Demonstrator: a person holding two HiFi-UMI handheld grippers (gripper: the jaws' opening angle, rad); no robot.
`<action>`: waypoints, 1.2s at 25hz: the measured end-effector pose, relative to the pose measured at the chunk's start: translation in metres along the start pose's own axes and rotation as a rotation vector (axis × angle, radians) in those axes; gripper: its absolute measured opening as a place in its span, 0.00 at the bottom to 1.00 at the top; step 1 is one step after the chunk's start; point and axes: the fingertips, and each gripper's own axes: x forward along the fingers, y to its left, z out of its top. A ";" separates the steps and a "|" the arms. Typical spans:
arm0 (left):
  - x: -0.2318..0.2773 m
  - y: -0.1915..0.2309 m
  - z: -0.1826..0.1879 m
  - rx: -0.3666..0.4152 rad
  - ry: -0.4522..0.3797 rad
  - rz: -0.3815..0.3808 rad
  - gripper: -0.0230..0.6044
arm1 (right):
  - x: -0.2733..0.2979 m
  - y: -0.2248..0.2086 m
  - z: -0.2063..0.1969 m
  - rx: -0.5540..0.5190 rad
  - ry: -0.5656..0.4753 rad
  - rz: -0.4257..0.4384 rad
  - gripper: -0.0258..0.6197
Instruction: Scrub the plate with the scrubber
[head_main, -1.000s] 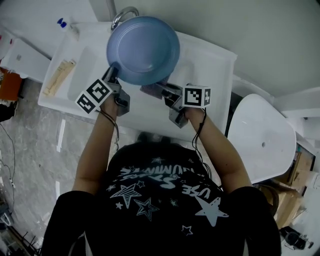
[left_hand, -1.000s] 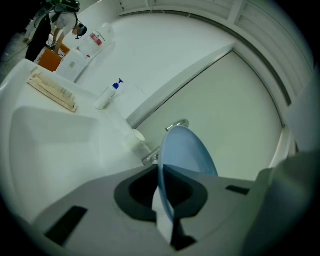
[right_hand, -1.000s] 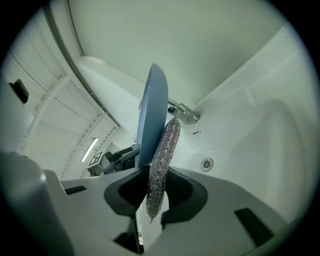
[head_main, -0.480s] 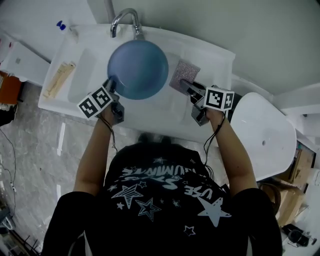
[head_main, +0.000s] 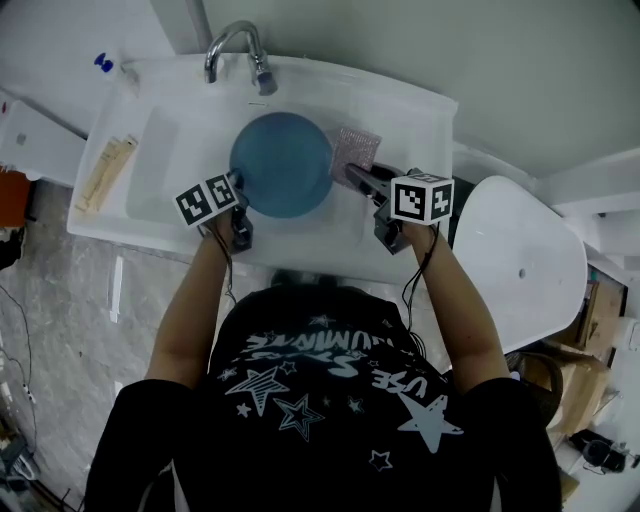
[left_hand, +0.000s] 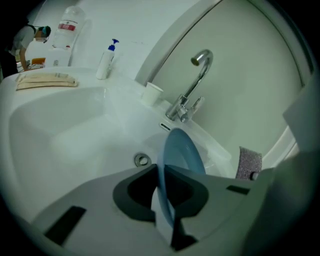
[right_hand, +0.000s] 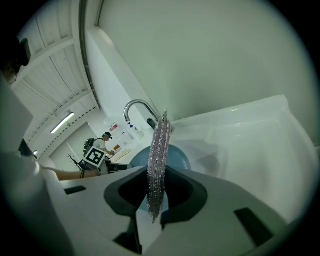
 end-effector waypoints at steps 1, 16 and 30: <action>0.004 -0.001 -0.004 0.003 0.018 -0.003 0.08 | 0.002 0.001 -0.002 0.000 0.008 -0.001 0.18; 0.044 0.009 -0.035 -0.006 0.196 -0.005 0.08 | 0.030 0.005 -0.044 -0.083 0.168 -0.102 0.18; 0.075 0.019 -0.048 0.051 0.327 -0.005 0.08 | 0.034 0.007 -0.065 0.081 0.116 -0.151 0.18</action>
